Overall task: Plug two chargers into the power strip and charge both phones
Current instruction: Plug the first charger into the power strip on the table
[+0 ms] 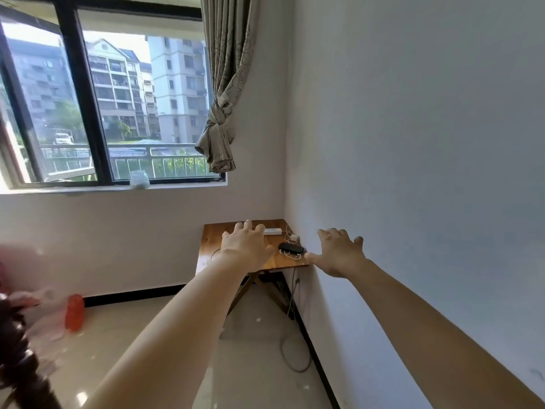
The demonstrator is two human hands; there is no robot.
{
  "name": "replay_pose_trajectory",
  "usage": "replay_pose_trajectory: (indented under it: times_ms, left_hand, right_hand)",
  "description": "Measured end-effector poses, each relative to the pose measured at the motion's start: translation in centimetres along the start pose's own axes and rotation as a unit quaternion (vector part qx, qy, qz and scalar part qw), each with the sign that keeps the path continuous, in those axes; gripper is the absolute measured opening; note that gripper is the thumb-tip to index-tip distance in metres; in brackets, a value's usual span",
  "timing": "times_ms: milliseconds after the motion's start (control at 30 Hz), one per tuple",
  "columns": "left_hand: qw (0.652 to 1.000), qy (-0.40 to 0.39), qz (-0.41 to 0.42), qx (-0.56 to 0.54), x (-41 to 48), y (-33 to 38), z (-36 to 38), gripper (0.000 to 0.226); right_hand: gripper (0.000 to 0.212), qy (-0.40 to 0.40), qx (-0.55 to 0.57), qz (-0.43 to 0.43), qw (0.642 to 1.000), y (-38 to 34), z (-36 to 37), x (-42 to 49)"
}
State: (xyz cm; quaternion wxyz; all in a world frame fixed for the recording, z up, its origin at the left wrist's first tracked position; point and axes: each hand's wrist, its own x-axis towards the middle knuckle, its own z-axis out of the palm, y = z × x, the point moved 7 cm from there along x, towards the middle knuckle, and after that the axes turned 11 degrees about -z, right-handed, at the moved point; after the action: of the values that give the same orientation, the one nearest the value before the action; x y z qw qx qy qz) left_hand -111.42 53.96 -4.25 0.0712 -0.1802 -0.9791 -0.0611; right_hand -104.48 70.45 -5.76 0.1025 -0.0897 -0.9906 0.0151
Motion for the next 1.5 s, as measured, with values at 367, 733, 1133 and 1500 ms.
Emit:
replay_pose_trajectory:
  times_ms: [367, 733, 1133, 1500]
  left_hand:
    - [1.0, -0.016, 0.008, 0.008, 24.1, 1.7, 8.4, 0.062]
    - [0.998, -0.056, 0.025, -0.012, 47.9, 4.4, 16.2, 0.059]
    - [0.995, -0.101, -0.005, -0.026, 70.7, 8.1, 28.2, 0.059]
    - [0.984, -0.169, -0.009, -0.053, 84.5, 8.7, 41.1, 0.055]
  right_hand:
    - [0.061, -0.025, -0.011, 0.01, 1.0, 7.3, 8.3, 22.9]
    - [0.06, -0.058, -0.006, 0.026, 0.998, 14.6, 15.5, 44.4]
    - [0.063, -0.127, -0.004, 0.0, 0.992, 23.7, 27.4, 64.7]
    - [0.055, -0.198, 0.019, -0.003, 0.98, 27.6, 40.0, 78.3]
